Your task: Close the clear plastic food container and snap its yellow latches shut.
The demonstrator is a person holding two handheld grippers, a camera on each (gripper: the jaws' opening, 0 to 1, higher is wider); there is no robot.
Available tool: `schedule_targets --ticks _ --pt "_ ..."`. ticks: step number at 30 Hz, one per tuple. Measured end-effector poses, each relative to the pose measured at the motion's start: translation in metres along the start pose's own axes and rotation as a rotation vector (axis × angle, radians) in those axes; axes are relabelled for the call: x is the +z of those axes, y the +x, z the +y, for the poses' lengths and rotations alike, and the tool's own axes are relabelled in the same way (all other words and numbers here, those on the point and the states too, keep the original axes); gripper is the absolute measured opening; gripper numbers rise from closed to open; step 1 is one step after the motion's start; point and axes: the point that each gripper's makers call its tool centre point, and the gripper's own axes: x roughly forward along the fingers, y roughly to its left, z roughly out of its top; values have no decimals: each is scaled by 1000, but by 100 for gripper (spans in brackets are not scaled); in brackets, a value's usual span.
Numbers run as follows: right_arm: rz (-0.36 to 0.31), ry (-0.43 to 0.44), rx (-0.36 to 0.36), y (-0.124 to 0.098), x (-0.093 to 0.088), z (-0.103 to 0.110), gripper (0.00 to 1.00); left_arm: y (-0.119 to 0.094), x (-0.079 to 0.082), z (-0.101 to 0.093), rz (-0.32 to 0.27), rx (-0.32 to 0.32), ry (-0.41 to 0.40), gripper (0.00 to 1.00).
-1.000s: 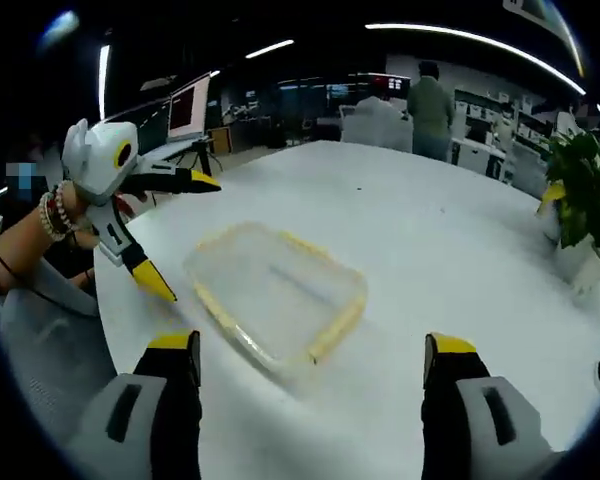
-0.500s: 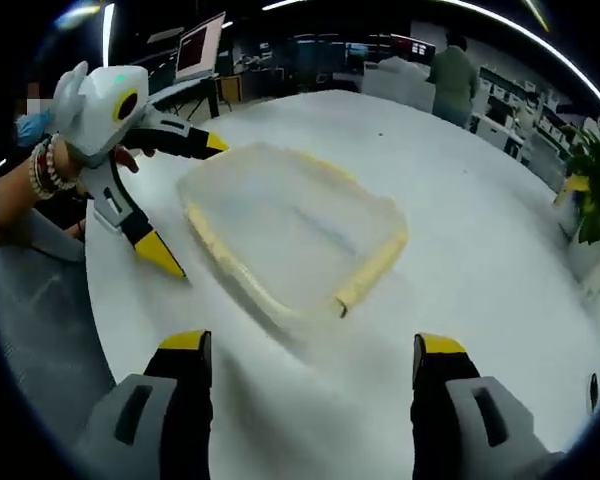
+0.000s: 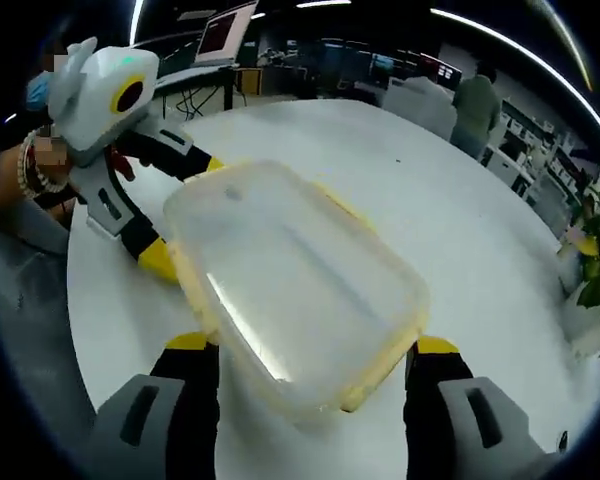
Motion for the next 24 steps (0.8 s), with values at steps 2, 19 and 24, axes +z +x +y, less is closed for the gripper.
schedule_targets --ticks 2,19,24 --pt "9 -12 -2 5 4 -3 74 2 0 4 1 14 -6 51" --pt "-16 -46 -11 40 43 -25 73 17 2 59 18 47 -45 50" --pt "-18 -59 -2 51 54 -36 72 24 5 77 26 46 -36 50"
